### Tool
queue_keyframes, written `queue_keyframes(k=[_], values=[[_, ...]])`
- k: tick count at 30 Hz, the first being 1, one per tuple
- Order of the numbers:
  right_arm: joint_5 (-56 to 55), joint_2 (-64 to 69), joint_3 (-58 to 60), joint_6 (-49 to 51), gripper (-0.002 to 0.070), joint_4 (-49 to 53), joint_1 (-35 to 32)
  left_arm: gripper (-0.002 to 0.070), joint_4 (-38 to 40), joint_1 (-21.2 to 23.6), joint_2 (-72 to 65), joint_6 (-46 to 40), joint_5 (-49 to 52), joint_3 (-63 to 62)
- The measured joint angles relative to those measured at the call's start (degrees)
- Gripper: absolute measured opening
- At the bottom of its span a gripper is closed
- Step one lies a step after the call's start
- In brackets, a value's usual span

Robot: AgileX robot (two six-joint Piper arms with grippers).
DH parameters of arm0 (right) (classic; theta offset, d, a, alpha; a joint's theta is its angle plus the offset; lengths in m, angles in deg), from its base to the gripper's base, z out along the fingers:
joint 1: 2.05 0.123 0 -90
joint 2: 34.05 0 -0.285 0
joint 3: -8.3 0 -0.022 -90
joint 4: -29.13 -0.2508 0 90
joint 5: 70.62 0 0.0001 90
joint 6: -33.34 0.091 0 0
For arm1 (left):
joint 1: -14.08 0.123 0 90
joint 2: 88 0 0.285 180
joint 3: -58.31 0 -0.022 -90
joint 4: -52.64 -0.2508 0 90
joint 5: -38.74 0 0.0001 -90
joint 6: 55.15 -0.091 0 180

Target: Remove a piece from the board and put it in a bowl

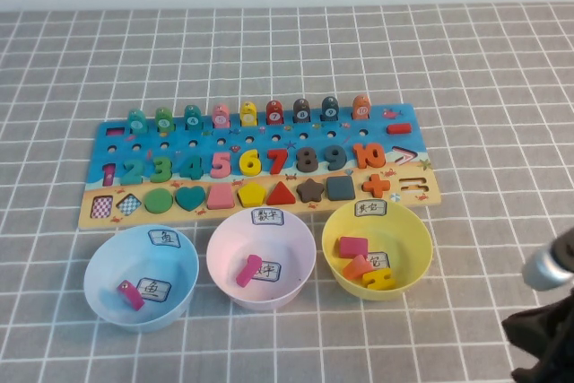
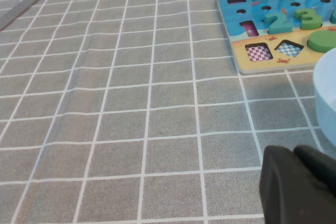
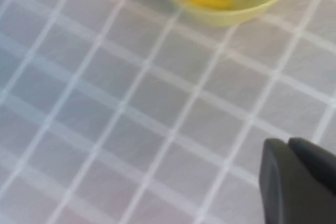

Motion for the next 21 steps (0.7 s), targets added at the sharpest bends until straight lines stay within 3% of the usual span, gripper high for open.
queue_keyframes(k=[7, 13, 21], values=[[-15.97, -10.99, 15.49, 0.00, -0.0016, 0.82, -12.89, -0.0002, 0.00, 0.00, 0.00, 0.00, 0.00, 0.00], [-22.90, -29.82, 25.81, 0.00, -0.0017, 0.82, -26.24, -0.0002, 0.00, 0.00, 0.00, 0.00, 0.00, 0.00], [-23.48, -52.01, 34.15, -0.03, -0.0017, 0.96, -31.94, -0.0002, 0.00, 0.00, 0.00, 0.00, 0.00, 0.00]])
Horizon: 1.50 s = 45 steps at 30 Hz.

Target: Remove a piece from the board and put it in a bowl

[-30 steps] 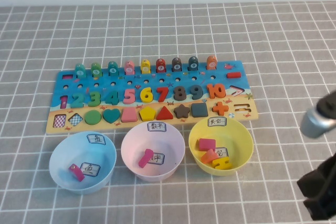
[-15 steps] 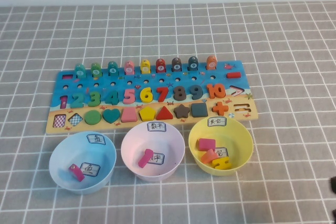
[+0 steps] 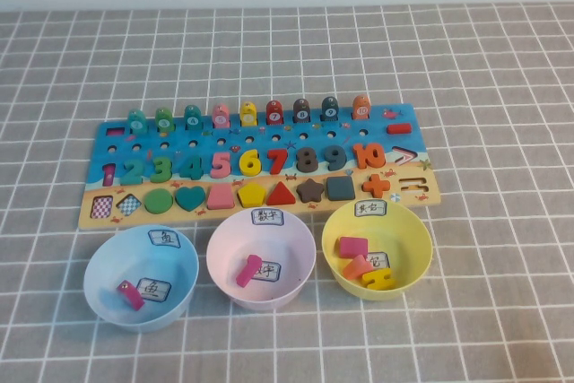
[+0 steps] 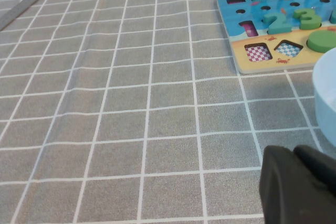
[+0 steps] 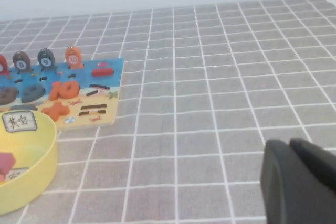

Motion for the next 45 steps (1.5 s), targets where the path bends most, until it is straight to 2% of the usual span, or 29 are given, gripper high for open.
queue_keyframes(k=[4, 12, 45], values=[[-0.01, -1.78, 0.83, -0.12, -0.0017, 0.00, 0.00, -0.0002, 0.00, 0.00, 0.00, 0.00, 0.00, 0.00], [7.34, -1.78, 0.91, -1.84, -0.0017, 2.43, -0.08, -0.0002, 0.00, 0.00, 0.00, 0.00, 0.00, 0.00], [7.59, -1.78, 0.91, -2.99, -0.0018, 2.51, -0.08, -0.0002, 0.00, 0.00, 0.00, 0.00, 0.00, 0.00]])
